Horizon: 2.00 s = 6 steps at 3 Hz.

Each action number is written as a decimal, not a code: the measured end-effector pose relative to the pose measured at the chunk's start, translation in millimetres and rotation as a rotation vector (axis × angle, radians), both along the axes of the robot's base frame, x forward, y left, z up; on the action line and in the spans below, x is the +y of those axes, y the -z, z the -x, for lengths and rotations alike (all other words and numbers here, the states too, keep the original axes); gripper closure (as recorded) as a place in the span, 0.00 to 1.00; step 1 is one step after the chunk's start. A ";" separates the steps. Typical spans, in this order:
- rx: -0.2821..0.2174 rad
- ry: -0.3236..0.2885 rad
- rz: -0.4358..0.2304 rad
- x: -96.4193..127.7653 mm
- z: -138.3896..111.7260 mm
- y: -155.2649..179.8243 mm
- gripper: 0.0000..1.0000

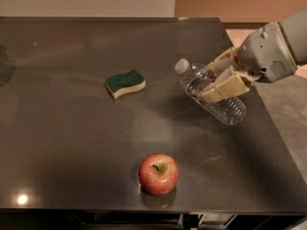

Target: Place water bottle upright

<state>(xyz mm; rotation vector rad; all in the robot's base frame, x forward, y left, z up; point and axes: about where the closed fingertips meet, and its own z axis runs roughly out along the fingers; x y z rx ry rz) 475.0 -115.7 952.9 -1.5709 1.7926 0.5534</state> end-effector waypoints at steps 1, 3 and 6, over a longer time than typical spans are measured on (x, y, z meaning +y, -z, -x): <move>0.001 0.015 -0.205 6.5 4.4 -8.2 1.00; -0.027 0.037 -0.530 4.9 20.1 -20.3 1.00; -0.037 0.122 -0.757 -20.7 38.4 13.4 1.00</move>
Offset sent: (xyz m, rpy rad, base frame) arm -0.0201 -0.0016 0.0278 0.6451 -0.0288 -0.0414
